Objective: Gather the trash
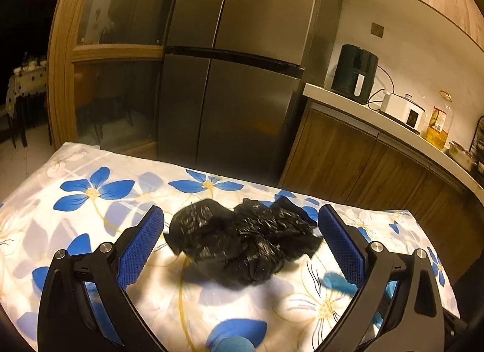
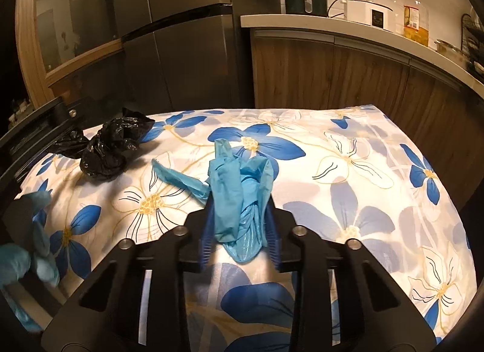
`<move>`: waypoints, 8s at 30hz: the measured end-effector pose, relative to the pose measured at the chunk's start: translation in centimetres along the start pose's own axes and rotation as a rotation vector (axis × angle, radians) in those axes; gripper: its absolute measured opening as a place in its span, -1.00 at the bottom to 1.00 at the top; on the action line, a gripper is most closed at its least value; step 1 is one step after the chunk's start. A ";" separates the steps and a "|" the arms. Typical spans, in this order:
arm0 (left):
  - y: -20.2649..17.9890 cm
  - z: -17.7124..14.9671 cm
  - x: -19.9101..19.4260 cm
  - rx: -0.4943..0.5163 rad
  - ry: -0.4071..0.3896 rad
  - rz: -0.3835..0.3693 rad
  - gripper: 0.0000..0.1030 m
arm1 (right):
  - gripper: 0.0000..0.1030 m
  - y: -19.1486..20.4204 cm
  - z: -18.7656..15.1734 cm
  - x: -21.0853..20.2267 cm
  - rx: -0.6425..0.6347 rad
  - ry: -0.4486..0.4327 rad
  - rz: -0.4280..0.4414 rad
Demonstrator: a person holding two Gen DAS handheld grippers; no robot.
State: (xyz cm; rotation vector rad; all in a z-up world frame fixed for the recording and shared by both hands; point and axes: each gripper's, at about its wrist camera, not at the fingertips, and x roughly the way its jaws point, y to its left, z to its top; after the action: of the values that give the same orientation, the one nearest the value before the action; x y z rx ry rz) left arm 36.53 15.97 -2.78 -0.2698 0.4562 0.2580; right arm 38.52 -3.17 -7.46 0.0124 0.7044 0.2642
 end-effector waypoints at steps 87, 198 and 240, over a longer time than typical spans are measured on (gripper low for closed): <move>-41.8 -12.4 -18.2 0.470 0.014 -0.595 -0.87 | -0.92 -35.7 -6.7 -29.6 0.334 -0.399 -0.413; -19.5 -15.6 -32.5 0.359 -0.044 -0.364 0.88 | 0.89 -18.3 -14.8 -39.1 0.180 -0.321 -0.453; -14.3 -16.0 -34.4 0.324 -0.042 -0.298 0.88 | 0.89 -12.5 -16.4 -39.9 0.099 -0.319 -0.381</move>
State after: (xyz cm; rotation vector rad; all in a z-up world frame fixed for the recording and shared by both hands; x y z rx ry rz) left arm 4.67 -8.61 2.21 -0.0133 0.4033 -0.1021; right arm 1.84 -26.23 4.28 0.0144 0.3897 -0.1375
